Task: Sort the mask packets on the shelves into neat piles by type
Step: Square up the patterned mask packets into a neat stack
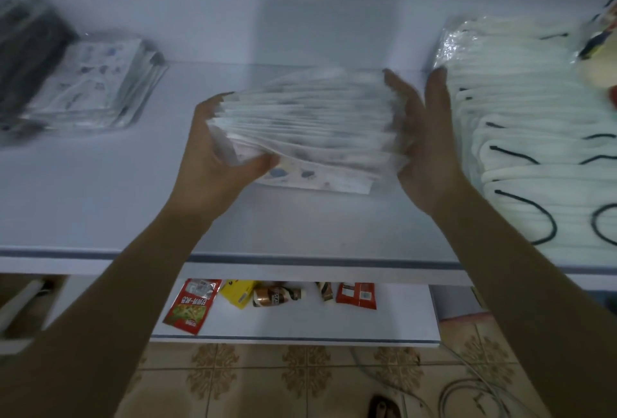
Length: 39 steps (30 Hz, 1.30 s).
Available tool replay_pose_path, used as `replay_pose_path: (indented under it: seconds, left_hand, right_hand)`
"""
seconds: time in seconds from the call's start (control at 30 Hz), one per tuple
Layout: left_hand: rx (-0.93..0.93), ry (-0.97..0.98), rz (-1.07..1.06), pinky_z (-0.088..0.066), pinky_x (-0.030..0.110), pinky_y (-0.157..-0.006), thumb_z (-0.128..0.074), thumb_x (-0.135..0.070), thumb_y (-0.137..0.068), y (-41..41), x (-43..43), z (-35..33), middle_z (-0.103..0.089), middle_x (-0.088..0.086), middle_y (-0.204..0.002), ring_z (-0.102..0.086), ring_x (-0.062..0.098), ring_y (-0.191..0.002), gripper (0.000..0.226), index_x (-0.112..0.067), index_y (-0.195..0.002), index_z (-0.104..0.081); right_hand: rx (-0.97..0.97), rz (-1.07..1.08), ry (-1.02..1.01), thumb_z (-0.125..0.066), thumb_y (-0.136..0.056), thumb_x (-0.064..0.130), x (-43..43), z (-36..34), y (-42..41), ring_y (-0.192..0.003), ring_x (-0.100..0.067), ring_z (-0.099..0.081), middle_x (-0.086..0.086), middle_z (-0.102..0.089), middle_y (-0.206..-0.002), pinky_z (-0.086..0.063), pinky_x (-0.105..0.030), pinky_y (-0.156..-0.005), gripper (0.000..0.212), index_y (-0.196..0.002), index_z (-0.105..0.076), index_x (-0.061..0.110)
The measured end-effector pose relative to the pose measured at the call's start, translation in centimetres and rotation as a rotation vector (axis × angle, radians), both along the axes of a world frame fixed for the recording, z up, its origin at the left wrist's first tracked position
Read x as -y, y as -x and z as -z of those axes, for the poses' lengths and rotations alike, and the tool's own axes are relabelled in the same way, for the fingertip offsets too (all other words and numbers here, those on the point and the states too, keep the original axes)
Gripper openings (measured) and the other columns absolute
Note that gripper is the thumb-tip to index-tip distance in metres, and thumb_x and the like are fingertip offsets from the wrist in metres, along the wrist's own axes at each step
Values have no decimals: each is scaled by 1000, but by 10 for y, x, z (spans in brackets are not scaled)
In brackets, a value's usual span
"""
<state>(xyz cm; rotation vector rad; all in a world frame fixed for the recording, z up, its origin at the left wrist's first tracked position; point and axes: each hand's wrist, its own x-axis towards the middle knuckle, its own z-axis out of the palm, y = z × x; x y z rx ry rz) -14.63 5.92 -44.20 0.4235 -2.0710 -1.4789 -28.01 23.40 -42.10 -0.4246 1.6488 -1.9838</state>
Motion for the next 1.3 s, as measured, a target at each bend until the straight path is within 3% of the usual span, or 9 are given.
replay_pose_path:
  seconds: [0.13,0.37,0.53,0.67,0.77,0.87,1.0,1.13,1.3]
  left_hand:
    - [28,11,4,-43,10,-93,-78,-2,-68,4,-1,4,-44,-4,-129,-49,-12,-110,97,-16,-143,-19]
    - [-74,118,74,-33,-3,-90,-71,9,-72,8,-8,2,-20,-31,-121,-33,-32,-111,112,5,-141,17]
    - [-47,-70,122,-41,7,-90,-78,6,-66,5,-12,10,-35,-19,-130,-44,-17,-116,124,-12,-144,16]
    - [-12,-205,61,-46,20,-96,-84,-6,-61,4,-7,11,-34,4,-145,-45,7,-127,120,-22,-146,-1]
    - [56,-83,11,-49,17,-90,-83,-6,-61,12,1,12,-50,7,-131,-55,8,-114,86,-14,-131,-33]
    - [76,-62,-73,-51,23,-91,-83,-17,-63,27,13,13,-59,2,-120,-60,8,-107,72,-9,-123,-45]
    - [103,-4,-51,-52,27,-90,-85,-27,-64,56,23,15,-61,7,-110,-62,9,-101,68,-8,-119,-50]
    - [96,105,17,-43,0,-73,-84,-9,-63,98,19,13,-58,-12,-99,-57,-20,-85,67,-6,-120,-48]
    - [44,72,124,-45,21,-97,-84,-1,-61,157,17,12,-35,9,-141,-40,14,-129,107,-7,-142,-16]
  right_hand:
    - [-172,-102,-64,-52,-34,94,-9,11,-19,-135,-1,-31,14,-27,-150,-19,-35,-116,125,-142,-26,36]
    - [-348,-110,-46,-61,-50,78,-3,11,-30,-95,32,-44,31,-34,-117,-38,4,-78,131,-149,-4,14]
    - [-132,67,55,-59,-77,37,8,21,-20,-92,0,-65,12,-64,-101,-54,-22,-75,59,-130,-44,15]
    - [-96,215,109,-53,-90,29,15,24,-19,-69,2,-61,16,-64,-68,-50,-19,-64,13,-88,-56,16]
    - [-119,179,-10,-54,-77,58,15,23,-12,-82,-6,-60,-3,-67,-82,-52,-38,-86,48,-83,-62,11]
    - [-33,-119,45,-48,-74,70,9,14,2,-96,0,-64,15,-70,-97,-48,-24,-95,49,-91,-74,32]
    - [-195,-335,-191,-81,-36,65,-7,9,29,-120,5,-47,20,-47,-133,-35,-27,-108,139,-149,-12,25]
    - [-291,-176,-204,-81,-60,-4,-7,6,63,-112,-7,-57,-1,-52,-129,-44,-30,-102,109,-146,-15,10]
    - [-232,-81,-137,-72,-48,2,0,3,119,-109,-26,-61,-15,-59,-121,-47,-41,-98,100,-139,-30,5]
